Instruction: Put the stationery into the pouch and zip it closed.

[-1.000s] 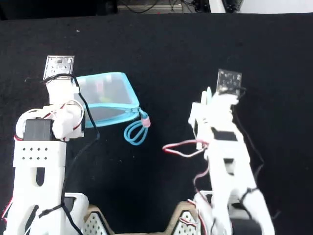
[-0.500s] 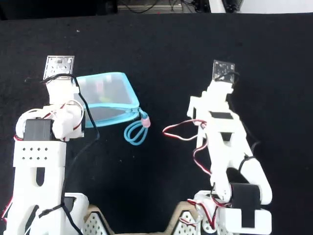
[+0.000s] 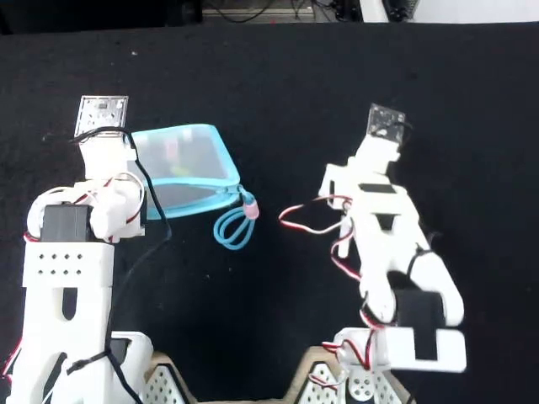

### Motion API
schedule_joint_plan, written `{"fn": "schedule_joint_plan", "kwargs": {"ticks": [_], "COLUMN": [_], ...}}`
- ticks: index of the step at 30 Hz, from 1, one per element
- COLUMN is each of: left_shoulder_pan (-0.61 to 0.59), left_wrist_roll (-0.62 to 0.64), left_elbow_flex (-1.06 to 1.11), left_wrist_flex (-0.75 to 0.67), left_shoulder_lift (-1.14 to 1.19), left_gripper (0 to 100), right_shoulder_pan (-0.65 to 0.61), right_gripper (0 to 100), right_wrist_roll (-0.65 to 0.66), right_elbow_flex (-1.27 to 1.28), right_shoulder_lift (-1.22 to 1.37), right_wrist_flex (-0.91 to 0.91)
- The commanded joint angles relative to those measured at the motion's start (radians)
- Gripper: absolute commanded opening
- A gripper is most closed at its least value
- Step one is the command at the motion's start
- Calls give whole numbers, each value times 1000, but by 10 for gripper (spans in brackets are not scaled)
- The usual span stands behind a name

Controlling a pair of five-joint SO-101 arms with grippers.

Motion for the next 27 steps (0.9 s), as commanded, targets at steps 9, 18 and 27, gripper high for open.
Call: {"fn": "schedule_joint_plan", "kwargs": {"ticks": [9,18,27], "left_shoulder_pan": [8,8,8], "left_wrist_roll": [-6,-6,-6], "left_elbow_flex": [16,16,16], "left_wrist_flex": [11,11,12], "left_shoulder_lift": [9,9,9], "left_gripper": [33,33,33], "right_shoulder_pan": [-11,8,37], "right_gripper": [194,194,194], "right_wrist_roll": [-9,-9,-9], "right_elbow_flex": [-94,-93,-93], "right_shoulder_lift": [38,38,36], "right_wrist_flex": [11,12,12]}}
